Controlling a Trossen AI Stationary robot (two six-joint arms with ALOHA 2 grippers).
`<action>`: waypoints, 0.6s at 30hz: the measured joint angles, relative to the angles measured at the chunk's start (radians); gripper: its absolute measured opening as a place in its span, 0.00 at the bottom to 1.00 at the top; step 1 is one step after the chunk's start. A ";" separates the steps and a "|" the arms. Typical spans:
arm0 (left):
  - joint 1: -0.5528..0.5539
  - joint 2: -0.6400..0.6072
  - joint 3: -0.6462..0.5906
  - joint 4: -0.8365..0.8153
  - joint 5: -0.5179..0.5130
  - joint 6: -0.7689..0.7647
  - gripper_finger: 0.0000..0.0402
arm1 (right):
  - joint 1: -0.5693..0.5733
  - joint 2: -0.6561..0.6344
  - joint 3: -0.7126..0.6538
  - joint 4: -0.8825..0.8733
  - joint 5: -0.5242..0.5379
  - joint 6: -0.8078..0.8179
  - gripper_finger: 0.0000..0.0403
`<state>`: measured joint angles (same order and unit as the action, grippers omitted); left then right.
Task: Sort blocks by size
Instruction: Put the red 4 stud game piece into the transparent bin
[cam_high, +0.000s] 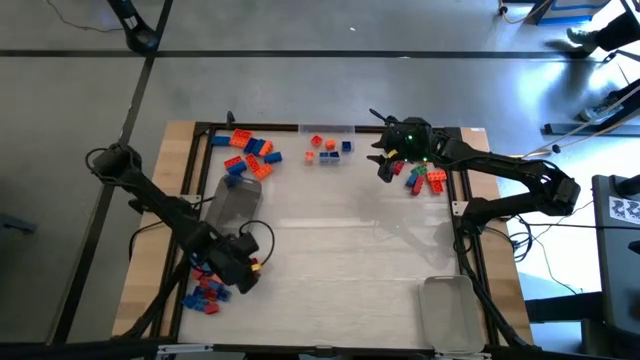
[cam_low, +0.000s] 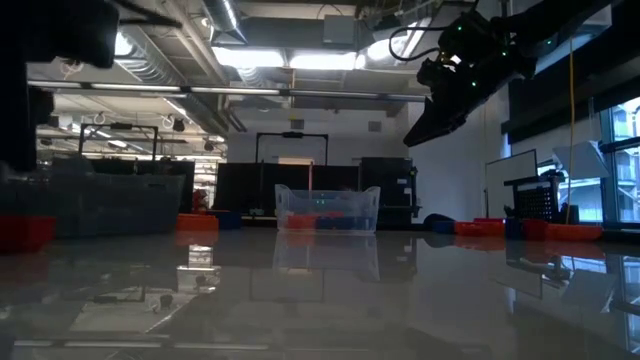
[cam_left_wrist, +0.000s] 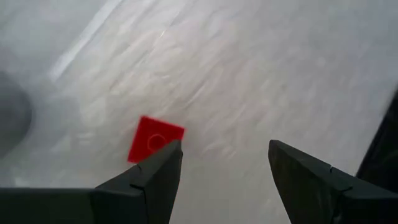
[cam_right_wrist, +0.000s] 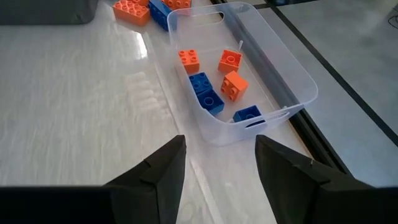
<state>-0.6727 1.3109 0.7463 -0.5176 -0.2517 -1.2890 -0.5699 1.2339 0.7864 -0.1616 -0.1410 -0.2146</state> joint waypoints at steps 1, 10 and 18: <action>0.000 0.000 0.007 0.002 0.000 0.030 0.56 | 0.000 0.000 0.000 0.000 0.000 0.000 0.48; -0.007 0.034 0.013 -0.077 -0.022 0.281 0.56 | 0.000 0.000 0.000 -0.024 0.000 0.000 0.48; -0.008 0.158 0.013 -0.076 -0.025 0.329 0.56 | 0.000 0.000 0.000 -0.030 0.000 0.000 0.48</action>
<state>-0.6807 1.4692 0.7593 -0.5938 -0.2768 -0.9604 -0.5700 1.2339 0.7864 -0.1913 -0.1407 -0.2146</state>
